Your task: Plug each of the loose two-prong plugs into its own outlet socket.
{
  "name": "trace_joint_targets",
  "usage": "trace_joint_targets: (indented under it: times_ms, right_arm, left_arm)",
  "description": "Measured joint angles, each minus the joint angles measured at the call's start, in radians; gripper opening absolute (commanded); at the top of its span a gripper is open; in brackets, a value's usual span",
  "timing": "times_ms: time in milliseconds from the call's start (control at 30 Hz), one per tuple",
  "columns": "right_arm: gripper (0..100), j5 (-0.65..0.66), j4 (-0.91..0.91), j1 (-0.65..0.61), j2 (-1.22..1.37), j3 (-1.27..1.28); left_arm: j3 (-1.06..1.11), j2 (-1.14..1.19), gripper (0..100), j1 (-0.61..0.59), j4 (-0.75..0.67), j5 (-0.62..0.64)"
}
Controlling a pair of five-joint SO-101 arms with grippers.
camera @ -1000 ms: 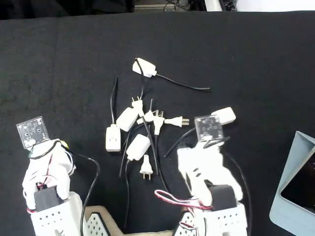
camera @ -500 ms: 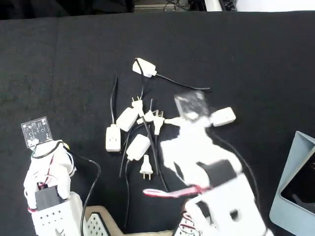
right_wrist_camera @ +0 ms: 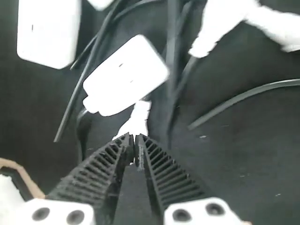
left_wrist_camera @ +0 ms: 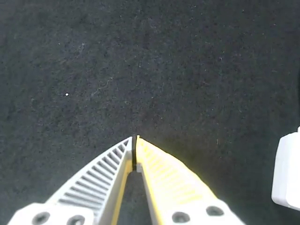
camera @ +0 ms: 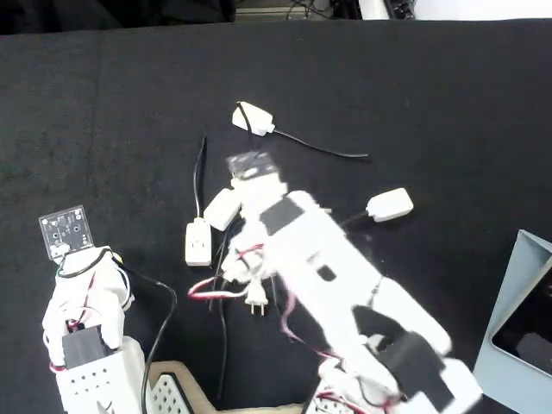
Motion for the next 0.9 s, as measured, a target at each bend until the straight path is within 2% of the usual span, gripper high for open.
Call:
trace_joint_targets:
  times_ms: [133, 367, 533, 900]
  right_arm:
    - [1.6, -0.061, 0.015, -0.069, 0.123, -0.049]
    - [1.9, -0.129, 0.015, -0.077, 0.272, -0.109]
    - [11.2, -0.143, 0.015, -0.077, 0.305, -0.112]
    - [11.8, -0.161, 0.038, -0.077, 0.310, -0.126]
  left_arm:
    - [0.000, 0.000, 3, 0.000, 0.000, 0.000]
    - [0.000, 0.000, 3, 0.000, 0.000, 0.000]
    - [0.000, 0.000, 3, 0.000, 0.000, 0.000]
    - [0.000, 0.000, 3, 0.000, 0.000, 0.000]
